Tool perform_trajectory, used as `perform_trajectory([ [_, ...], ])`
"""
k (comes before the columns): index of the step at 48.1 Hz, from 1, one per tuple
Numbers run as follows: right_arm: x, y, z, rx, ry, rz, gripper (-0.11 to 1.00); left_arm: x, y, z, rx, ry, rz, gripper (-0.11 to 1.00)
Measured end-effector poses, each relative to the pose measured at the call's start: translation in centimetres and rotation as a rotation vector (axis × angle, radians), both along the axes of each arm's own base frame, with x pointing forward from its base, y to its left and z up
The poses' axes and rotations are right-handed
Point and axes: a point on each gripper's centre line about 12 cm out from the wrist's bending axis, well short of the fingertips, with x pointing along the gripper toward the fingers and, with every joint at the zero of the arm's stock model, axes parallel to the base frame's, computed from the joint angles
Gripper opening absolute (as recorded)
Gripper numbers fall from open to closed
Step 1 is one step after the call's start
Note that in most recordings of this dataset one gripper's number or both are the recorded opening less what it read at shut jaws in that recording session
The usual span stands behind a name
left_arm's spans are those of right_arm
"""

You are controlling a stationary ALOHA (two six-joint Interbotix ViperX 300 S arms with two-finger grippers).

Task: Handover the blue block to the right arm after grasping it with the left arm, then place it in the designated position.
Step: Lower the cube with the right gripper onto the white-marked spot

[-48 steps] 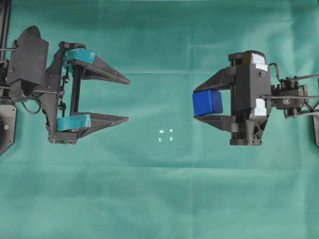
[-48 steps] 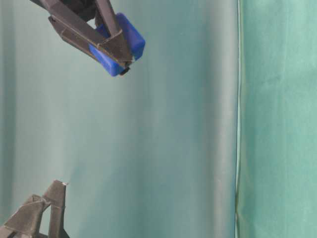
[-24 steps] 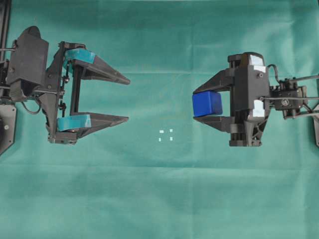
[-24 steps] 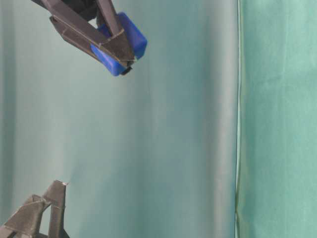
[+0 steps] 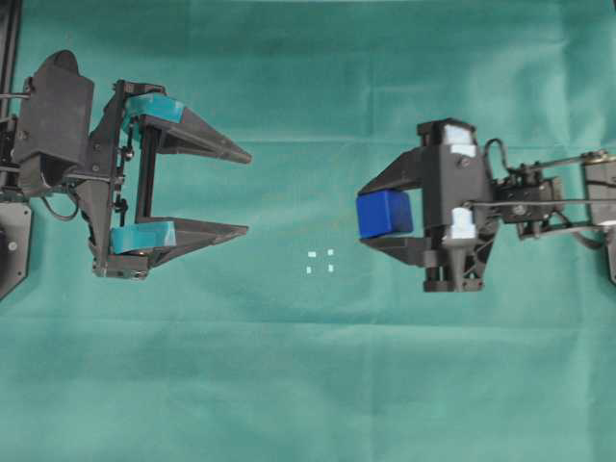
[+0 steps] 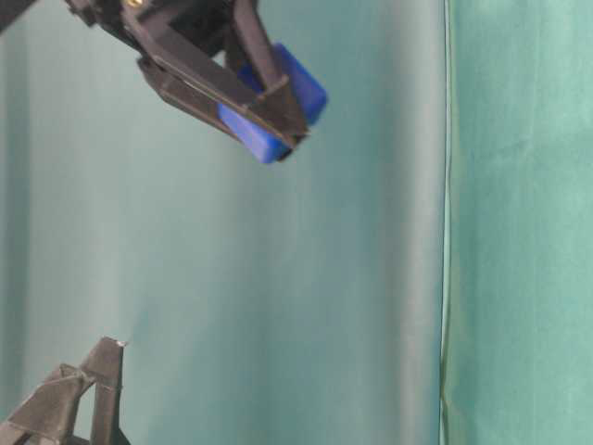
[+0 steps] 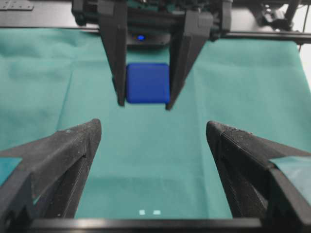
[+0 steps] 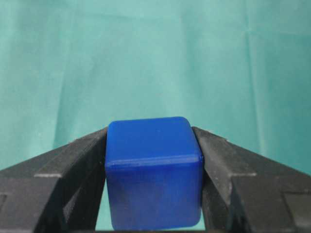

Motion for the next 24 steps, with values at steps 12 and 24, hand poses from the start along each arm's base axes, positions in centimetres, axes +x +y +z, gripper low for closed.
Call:
perform_trajectory([
  [12,1.7,0.4,-2.3,0.011,0.004,0.025,0.54,0.0,0.0,0.0,0.0,0.002,0.002,1.0],
  [24,3.4,0.9,-5.2,0.03,0.006,0.054,0.54,0.0,0.0,0.0,0.0,0.0,0.002,1.0],
])
